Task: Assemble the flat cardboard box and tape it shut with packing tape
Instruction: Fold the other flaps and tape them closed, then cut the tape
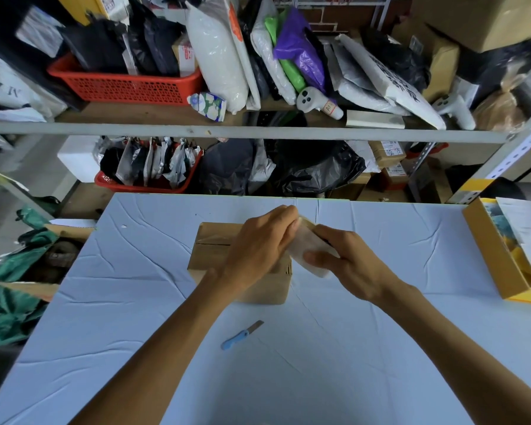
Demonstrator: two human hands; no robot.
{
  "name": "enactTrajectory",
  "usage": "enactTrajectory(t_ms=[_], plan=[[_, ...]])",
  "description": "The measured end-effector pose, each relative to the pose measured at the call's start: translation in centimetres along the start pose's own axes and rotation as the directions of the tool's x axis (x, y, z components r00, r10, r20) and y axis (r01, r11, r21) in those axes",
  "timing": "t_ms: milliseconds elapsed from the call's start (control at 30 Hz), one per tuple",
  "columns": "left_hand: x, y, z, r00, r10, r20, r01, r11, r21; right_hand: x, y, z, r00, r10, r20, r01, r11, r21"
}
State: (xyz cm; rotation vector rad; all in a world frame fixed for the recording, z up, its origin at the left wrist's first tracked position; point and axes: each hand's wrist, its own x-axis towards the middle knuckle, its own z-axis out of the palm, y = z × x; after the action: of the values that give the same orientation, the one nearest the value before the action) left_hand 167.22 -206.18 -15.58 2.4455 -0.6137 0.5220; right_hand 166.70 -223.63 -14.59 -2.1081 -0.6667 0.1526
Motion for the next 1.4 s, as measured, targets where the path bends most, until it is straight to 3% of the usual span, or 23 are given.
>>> enactTrajectory(t_ms=[300,367,467,700,833,1100,1267,1400], plan=[[-1.0,0.2,1.2,0.972,0.061,-0.225,-0.046,0.996,0.072,0.1,0.3,1.6,0.994,0.076,-0.085,-0.067,0.993,0.101],[-0.8,0.0,1.2,0.969,-0.001,-0.245,-0.008,0.999,-0.037,0.1,0.3,1.2,0.995,0.052,-0.091,-0.044,0.996,0.083],[-0.6,-0.1,0.4,0.974,-0.110,-0.198,0.054,0.961,-0.270,0.3,0.5,0.8,0.995,0.061,-0.073,-0.057,0.997,0.057],[-0.5,-0.1,-0.2,0.968,-0.208,-0.141,0.144,0.919,-0.367,0.3,0.5,0.9,0.993,0.098,-0.063,-0.095,0.994,0.058],[-0.6,-0.2,-0.4,0.978,-0.185,-0.097,0.126,0.894,-0.429,0.4,0.6,0.9,0.994,0.087,-0.061,-0.083,0.995,0.054],[0.1,-0.6,-0.6,0.959,-0.280,0.044,0.246,0.744,-0.622,0.2,0.5,1.0,0.998,0.052,-0.035,-0.050,0.997,0.062],[0.5,-0.9,-0.6,0.953,-0.283,0.111,0.288,0.727,-0.623,0.2,0.3,0.7,0.999,0.036,-0.033,-0.034,0.997,0.063],[0.5,-0.7,-0.4,0.943,-0.278,0.185,0.334,0.802,-0.495,0.3,0.4,0.7,0.999,0.032,-0.011,-0.031,0.999,0.030]])
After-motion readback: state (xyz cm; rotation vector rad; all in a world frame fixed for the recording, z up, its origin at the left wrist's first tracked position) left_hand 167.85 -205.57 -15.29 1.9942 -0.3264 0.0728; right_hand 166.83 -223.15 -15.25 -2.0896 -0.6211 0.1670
